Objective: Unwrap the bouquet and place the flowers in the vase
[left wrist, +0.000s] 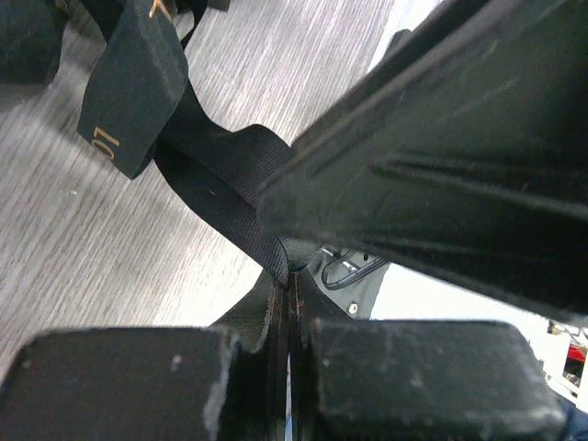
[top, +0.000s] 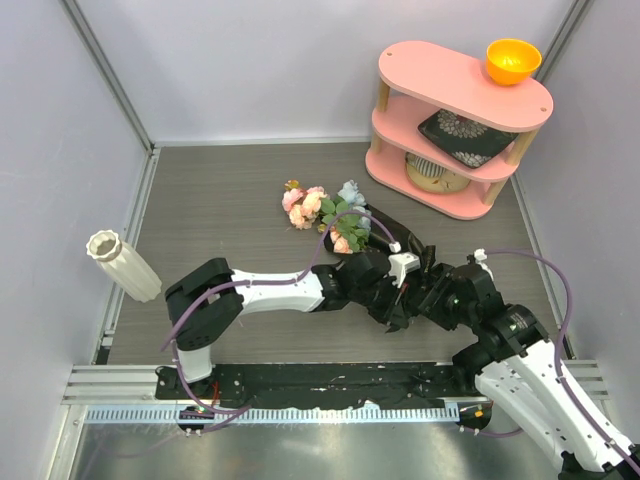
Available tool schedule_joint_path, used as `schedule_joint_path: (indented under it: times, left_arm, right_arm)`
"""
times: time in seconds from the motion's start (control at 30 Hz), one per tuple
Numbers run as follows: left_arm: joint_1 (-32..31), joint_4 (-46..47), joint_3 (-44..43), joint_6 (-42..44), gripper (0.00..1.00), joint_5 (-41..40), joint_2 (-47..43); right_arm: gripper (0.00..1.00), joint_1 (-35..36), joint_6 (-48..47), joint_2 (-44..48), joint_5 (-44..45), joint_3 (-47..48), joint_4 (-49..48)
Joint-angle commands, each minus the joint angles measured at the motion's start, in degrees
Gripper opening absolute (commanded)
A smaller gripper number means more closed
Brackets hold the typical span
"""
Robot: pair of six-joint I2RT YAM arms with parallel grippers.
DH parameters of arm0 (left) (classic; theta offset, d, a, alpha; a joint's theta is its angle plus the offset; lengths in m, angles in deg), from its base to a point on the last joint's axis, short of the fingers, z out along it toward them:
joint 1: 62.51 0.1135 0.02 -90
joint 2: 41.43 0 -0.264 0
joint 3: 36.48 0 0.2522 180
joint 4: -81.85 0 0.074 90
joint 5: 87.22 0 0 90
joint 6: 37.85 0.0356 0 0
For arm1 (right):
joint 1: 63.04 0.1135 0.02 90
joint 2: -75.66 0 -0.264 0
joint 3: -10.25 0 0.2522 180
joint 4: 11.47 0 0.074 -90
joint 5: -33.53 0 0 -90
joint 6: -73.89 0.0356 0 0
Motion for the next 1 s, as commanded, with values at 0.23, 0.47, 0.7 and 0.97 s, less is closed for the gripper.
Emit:
schedule_joint_path:
  times: [0.23,0.47,0.7,0.97]
  left_arm:
    - [-0.1,0.3,-2.2,-0.3,0.00,0.4,0.9]
    - [-0.1,1.1,-1.0,-0.5,0.00,1.0,-0.1]
    - [-0.1,2.1,1.0,-1.9,0.00,1.7,0.2]
    - [-0.1,7.2,5.3,-5.6,0.00,3.2,1.3]
  right_arm:
    - [0.29,0.1,1.3,-1.2,-2.3,0.7,-1.4]
    - [0.27,0.2,2.7,-3.6,-4.4,-1.8,-6.9]
    - [0.01,0.2,1.6,-2.9,4.0,1.5,-4.5]
    - [0.01,0.2,1.5,1.2,14.0,6.5,-3.6]
